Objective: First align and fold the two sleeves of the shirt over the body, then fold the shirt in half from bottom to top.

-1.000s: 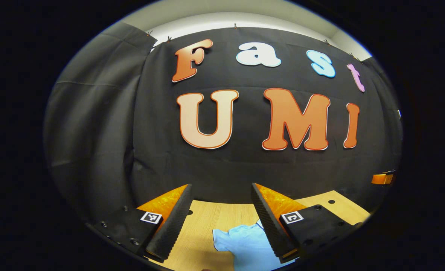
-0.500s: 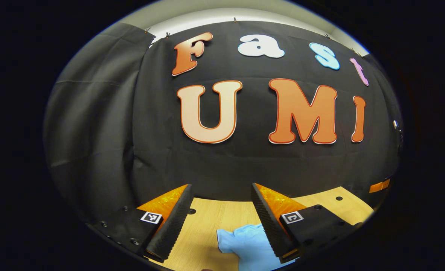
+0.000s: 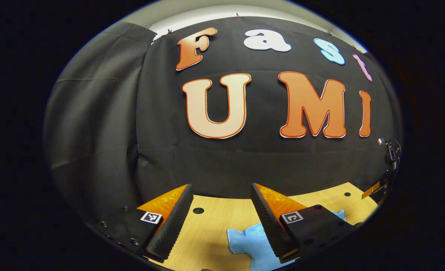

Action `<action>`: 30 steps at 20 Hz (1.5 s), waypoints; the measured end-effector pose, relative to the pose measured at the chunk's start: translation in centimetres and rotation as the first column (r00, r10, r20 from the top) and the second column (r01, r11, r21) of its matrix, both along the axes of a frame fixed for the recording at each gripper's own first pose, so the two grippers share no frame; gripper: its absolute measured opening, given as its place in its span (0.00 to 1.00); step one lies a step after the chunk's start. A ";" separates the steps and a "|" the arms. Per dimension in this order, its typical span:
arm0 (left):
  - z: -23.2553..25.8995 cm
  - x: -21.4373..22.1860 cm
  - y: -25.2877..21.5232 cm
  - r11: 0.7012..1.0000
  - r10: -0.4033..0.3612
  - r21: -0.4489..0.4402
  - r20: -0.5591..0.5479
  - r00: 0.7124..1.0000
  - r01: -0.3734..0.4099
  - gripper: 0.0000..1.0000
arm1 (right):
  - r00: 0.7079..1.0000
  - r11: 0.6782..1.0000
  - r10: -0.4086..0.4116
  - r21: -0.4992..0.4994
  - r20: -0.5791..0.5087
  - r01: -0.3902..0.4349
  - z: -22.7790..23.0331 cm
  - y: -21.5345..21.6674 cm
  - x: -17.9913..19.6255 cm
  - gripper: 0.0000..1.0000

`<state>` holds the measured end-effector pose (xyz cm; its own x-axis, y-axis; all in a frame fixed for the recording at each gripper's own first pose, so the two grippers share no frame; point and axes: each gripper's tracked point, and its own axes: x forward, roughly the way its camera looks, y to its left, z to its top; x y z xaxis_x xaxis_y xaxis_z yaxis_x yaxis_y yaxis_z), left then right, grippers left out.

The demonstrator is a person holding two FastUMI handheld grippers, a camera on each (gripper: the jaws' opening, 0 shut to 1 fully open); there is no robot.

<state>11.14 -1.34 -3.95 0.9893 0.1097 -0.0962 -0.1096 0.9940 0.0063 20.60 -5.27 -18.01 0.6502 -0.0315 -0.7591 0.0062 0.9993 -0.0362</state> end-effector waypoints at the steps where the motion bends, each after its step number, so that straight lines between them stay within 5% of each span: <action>1: -0.1 0.0 0.4 1.000 0.007 0.007 0.000 1.000 -0.007 0.99 | 0.999 1.000 -0.002 -0.010 -0.043 0.002 -1.2 -0.2 0.2 0.99; 9: -2.3 -0.3 3.9 0.997 0.080 0.012 -0.048 0.996 -0.079 0.99 | 0.959 0.996 -0.043 -0.091 -0.279 0.018 -10.7 -1.7 2.8 0.99; 23: -4.4 1.3 5.5 0.994 0.108 0.047 -0.104 0.989 -0.104 0.98 | 0.929 0.996 -0.061 -0.079 -0.364 0.034 -14.8 -1.5 3.5 0.97; 26: -5.0 1.4 5.5 0.994 0.110 0.032 -0.116 0.987 -0.107 1.00 | 0.926 0.995 -0.094 -0.072 -0.365 0.072 -14.7 -1.2 3.6 0.82; 29: -5.4 1.2 5.6 0.994 0.111 0.018 -0.126 0.986 -0.109 1.00 | 0.926 0.995 -0.098 -0.062 -0.365 0.080 -14.5 -1.0 3.5 0.43; 30: -5.3 1.1 5.8 0.993 0.115 0.020 -0.125 0.985 -0.113 1.00 | 0.926 0.995 -0.097 -0.060 -0.366 0.080 -14.5 -0.8 3.5 0.21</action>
